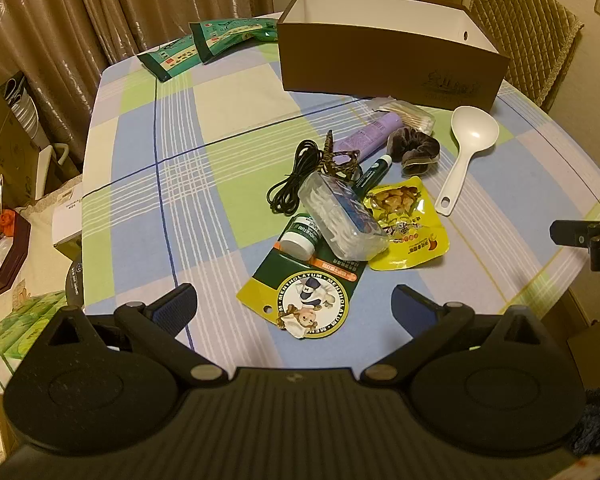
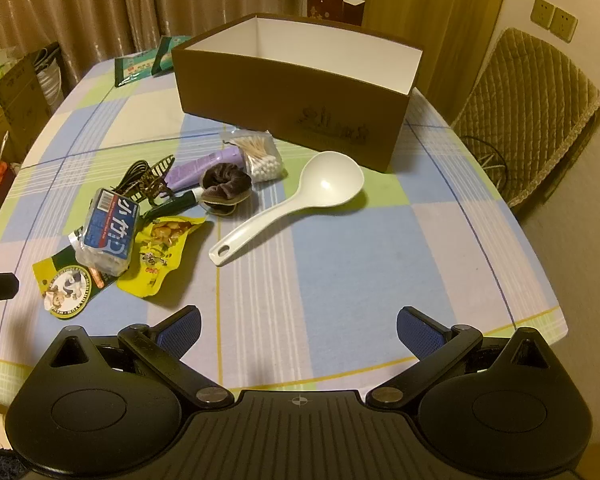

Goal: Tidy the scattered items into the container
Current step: 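Move both tools toward the scattered items on the table, then grasp the clear plastic floss box with the left gripper while the right gripper grasps the white ladle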

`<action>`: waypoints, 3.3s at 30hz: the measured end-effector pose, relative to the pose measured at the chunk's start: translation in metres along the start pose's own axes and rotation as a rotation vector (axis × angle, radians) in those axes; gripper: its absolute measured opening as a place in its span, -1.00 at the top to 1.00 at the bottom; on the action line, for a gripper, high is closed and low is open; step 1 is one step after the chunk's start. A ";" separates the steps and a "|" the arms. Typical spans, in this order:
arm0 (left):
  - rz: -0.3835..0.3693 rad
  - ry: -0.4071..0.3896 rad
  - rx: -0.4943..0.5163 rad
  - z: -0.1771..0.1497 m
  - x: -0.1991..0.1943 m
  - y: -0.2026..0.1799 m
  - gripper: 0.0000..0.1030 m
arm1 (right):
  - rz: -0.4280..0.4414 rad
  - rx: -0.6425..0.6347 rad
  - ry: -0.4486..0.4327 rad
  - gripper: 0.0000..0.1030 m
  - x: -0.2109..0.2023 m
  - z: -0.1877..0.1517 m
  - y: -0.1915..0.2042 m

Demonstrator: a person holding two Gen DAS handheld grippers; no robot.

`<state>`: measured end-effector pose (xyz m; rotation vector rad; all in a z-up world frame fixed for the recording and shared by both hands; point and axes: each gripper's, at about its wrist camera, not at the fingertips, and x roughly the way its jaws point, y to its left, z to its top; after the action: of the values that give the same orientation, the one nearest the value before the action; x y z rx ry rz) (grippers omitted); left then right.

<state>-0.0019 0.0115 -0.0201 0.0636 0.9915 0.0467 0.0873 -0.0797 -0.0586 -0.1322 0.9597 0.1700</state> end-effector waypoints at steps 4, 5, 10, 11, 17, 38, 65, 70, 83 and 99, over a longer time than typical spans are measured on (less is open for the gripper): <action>-0.002 0.003 0.002 0.001 0.001 -0.001 -0.98 | -0.001 0.000 -0.002 -0.97 0.000 0.000 0.000; -0.002 0.004 0.003 0.001 0.002 -0.001 -0.98 | -0.001 -0.001 -0.002 -0.97 0.000 0.000 0.000; -0.006 0.015 0.006 0.005 0.003 -0.002 -0.98 | 0.000 0.000 -0.001 -0.97 0.001 0.000 0.000; -0.006 0.016 0.007 0.005 0.003 -0.002 -0.98 | 0.001 -0.001 -0.001 -0.97 0.001 0.000 0.000; -0.010 0.020 0.014 0.006 0.004 -0.002 -0.98 | 0.000 -0.005 0.002 -0.97 0.003 0.002 0.002; -0.057 0.032 0.010 0.011 0.017 -0.002 -0.98 | 0.053 0.065 -0.117 -0.97 -0.001 0.014 -0.014; -0.172 0.082 -0.343 0.031 0.083 0.004 -0.34 | 0.138 0.071 0.011 -0.97 0.079 0.047 -0.087; -0.177 0.109 -0.392 0.034 0.097 0.004 0.06 | 0.152 0.096 0.041 -0.97 0.094 0.054 -0.100; -0.063 0.114 -0.183 0.059 0.099 -0.040 0.40 | 0.164 0.094 0.083 -0.97 0.119 0.063 -0.118; -0.027 0.128 -0.197 0.070 0.119 -0.038 0.52 | 0.279 0.180 0.049 -0.97 0.133 0.073 -0.136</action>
<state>0.1217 -0.0204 -0.0839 -0.1344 1.1108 0.1247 0.2479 -0.1881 -0.1217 0.1649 1.0356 0.3366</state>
